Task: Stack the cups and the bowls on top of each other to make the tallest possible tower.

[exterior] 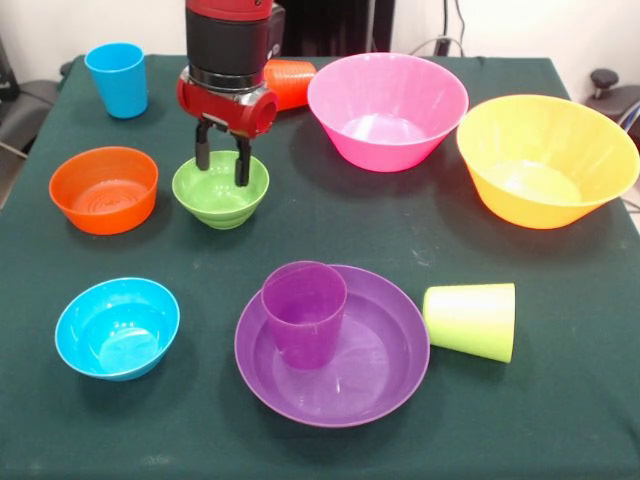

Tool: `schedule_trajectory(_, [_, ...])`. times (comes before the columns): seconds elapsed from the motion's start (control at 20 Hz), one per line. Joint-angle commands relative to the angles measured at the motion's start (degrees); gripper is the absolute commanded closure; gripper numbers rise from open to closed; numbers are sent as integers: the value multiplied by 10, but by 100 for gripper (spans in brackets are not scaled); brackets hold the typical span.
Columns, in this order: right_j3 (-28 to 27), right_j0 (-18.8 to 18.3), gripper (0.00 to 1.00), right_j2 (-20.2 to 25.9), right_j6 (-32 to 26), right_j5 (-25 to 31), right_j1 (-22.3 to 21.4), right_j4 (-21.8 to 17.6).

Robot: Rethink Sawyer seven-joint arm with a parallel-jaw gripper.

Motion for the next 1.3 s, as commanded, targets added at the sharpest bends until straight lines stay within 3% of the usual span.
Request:
schedule_trajectory(0.05, [-9,-16,0,46,-121,95,9,-37])
schedule_trajectory(0.95, [-104,43,0,4,-31,9,144,-58])
schedule_trajectory(1.3, [-102,48,0,-1,-32,11,143,-48])
